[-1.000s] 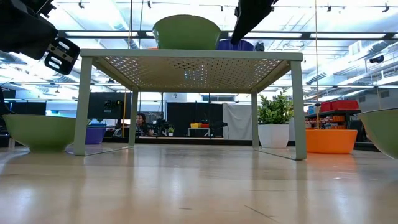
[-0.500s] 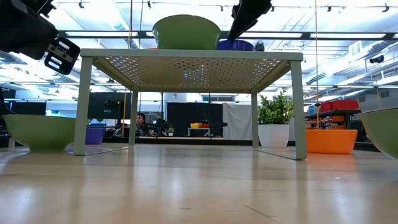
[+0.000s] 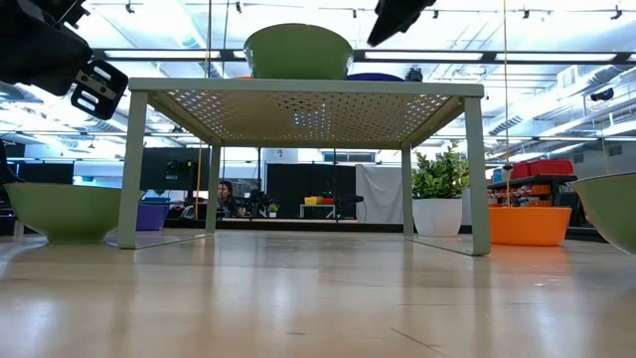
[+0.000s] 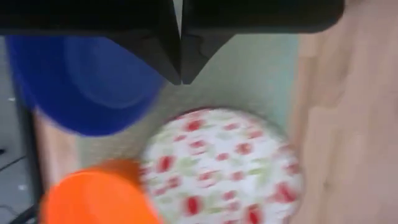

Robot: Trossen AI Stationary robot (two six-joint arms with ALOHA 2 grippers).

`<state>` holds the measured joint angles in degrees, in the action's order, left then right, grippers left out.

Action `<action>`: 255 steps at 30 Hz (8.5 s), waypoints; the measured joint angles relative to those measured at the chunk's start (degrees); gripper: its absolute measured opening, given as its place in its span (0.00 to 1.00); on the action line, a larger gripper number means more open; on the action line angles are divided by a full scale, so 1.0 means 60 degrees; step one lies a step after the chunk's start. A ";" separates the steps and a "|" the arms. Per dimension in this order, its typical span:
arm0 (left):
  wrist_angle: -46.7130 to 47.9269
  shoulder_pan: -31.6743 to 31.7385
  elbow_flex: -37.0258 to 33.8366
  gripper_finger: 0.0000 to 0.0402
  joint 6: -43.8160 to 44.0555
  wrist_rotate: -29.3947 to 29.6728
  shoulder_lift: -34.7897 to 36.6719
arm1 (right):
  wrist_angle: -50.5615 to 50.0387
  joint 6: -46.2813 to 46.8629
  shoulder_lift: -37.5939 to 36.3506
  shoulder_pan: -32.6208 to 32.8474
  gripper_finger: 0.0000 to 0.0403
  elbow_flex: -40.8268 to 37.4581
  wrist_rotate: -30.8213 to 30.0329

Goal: Pick & Place Mini bowls
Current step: Stack the white patterned bowl on top of the white patterned bowl on the shelf

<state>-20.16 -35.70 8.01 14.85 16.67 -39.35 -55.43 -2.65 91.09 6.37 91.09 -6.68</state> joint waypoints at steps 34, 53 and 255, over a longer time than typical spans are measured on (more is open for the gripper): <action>0.0000 0.0000 0.0000 0.03 -0.0341 0.0255 -0.0002 | 0.2912 0.8119 0.0165 0.6922 0.54 -0.4928 -0.0310; 0.0004 0.0000 0.0000 0.03 -0.0350 0.0259 0.0000 | 0.3463 0.7269 0.1144 0.6907 0.37 -0.5049 -0.0802; 0.0098 0.0000 -0.0004 0.03 -0.0259 0.0251 -0.0002 | 0.0576 -0.0034 0.2193 0.1031 0.05 0.2042 0.0016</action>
<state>-19.57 -35.70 7.99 13.30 18.17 -39.37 -51.97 -2.85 104.25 12.55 103.34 -6.58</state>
